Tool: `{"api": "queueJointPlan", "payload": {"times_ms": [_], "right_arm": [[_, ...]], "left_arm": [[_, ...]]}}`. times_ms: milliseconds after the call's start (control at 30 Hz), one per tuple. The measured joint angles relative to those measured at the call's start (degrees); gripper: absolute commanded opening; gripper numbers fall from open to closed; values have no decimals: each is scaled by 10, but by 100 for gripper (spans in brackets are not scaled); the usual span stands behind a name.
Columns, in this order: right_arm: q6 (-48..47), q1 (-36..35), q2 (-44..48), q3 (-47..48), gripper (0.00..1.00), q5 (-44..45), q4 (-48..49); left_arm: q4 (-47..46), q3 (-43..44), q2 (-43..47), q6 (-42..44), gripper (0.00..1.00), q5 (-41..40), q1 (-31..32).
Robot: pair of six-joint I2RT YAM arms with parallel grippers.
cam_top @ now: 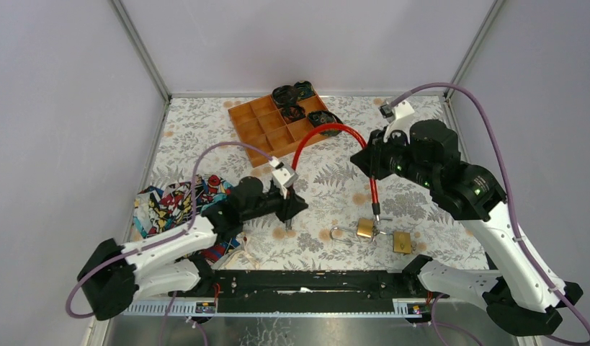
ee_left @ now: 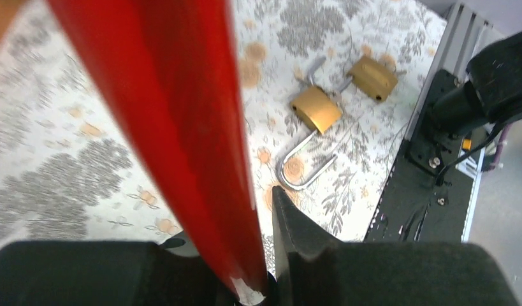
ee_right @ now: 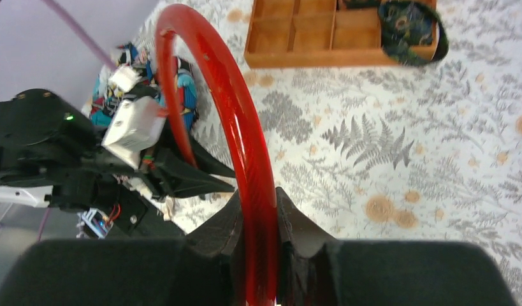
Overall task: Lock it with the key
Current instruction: Lock the lock.
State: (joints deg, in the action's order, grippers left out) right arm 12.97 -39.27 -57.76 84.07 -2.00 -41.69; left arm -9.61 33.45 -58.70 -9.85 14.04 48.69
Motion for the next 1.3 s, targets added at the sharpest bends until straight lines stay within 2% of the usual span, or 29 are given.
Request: {"api": "queueJointPlan", "payload": {"times_ms": [67,267,333,433,533,600,633,767,833,867,900,1100,1300], "right_arm": [[4,0,-5,0,0,-7,-22],[22,0,-15,-4,0,-15,-55],[28,0,-23,-3,0,0,-68],[34,0,-53,23,0,36,-109],[43,0,-88,56,0,77,-139],[50,0,-90,53,0,98,-150],[55,0,-87,46,0,106,-152],[73,0,-59,-12,0,130,-154],[83,0,-52,-29,0,138,-152],[89,0,-50,-35,0,141,-148],[98,0,-47,-44,0,146,-137],[167,0,-8,-135,0,155,-49],[198,0,-5,-169,0,161,-14]], "left_arm": [[-38,-24,-36,-13,0,17,0],[-144,-23,-162,-2,2,108,-2],[-188,-19,-209,-3,10,146,-7],[-235,-14,-265,-7,28,191,-15],[-281,-14,-302,-15,40,206,-16],[-320,-15,-326,-21,52,202,-16],[-333,-15,-336,-21,60,192,-14],[-336,-14,-347,-8,77,129,-3],[-295,-2,-343,2,83,83,-2],[-268,10,-343,6,92,57,-2],[-245,21,-343,8,98,33,-1],[-163,52,-328,-1,99,-96,1],[-97,70,-329,-4,99,-230,4]]}}
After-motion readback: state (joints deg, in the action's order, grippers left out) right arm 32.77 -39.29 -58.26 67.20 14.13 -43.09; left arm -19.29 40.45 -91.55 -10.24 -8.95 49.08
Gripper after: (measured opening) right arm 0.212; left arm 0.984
